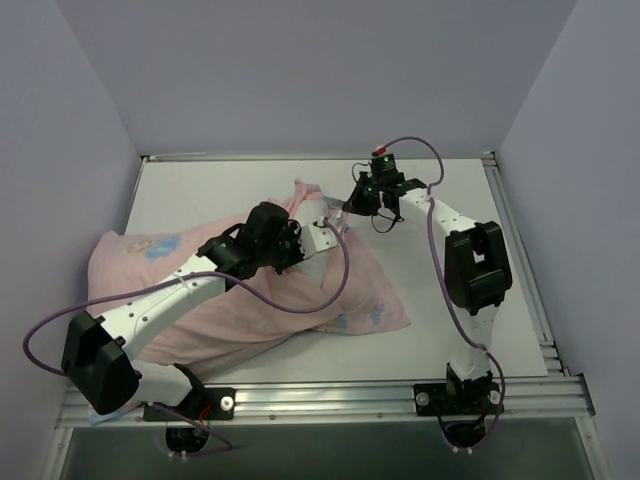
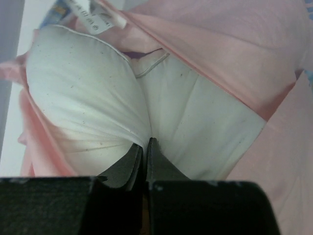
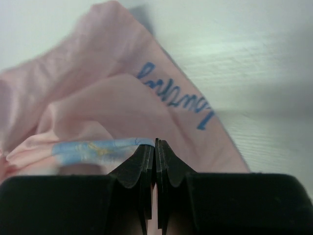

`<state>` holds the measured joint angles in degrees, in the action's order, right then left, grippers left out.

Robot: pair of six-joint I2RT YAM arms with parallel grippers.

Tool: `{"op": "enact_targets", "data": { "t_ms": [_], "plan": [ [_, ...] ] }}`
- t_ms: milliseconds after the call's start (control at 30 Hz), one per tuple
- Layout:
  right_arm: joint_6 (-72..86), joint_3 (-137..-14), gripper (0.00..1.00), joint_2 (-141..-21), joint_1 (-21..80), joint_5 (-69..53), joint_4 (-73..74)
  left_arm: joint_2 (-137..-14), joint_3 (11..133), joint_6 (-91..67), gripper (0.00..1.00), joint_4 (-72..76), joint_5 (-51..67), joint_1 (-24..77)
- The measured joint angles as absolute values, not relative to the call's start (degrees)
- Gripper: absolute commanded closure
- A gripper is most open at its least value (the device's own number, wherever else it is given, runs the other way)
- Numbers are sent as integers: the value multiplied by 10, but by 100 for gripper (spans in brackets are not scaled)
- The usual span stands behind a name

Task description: Remove the pillowcase from the pillow

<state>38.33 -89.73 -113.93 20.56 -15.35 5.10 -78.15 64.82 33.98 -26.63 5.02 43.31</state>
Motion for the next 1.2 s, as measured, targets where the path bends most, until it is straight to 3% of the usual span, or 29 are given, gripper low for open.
{"op": "enact_targets", "data": {
  "t_ms": [167, 433, 733, 800, 833, 900, 933, 1000, 1033, 1067, 1200],
  "plan": [
    [380, -755, 100, -1150, 156, -196, 26, -773, 696, 336, 98, -359, 100, 425],
    [348, -715, 100, -1164, 102, -187, -69, -691, 741, 296, 98, -530, 116, 424],
    [289, -575, 100, -1007, 126, -128, -69, -778, 766, 276, 98, -504, 92, 380],
    [285, -574, 100, -976, 134, -130, -64, -811, 794, 274, 87, -502, 102, 384],
    [285, -572, 100, -960, 138, -133, -65, -823, 813, 274, 68, -503, 108, 386],
    [291, -561, 100, -927, 158, -138, -71, -847, 859, 270, 49, -500, 120, 394],
    [297, -554, 100, -913, 172, -140, -73, -855, 881, 264, 33, -496, 126, 399],
    [309, -529, 100, -887, 201, -143, -87, -869, 916, 256, 21, -485, 136, 411],
    [324, -509, 100, -872, 216, -150, -96, -875, 927, 252, 1, -476, 142, 420],
    [334, -495, 100, -861, 223, -157, -102, -881, 932, 249, 6, -467, 145, 427],
    [378, -445, 100, -823, 245, -192, -115, -916, 933, 237, 6, -450, 149, 453]
  ]
}}
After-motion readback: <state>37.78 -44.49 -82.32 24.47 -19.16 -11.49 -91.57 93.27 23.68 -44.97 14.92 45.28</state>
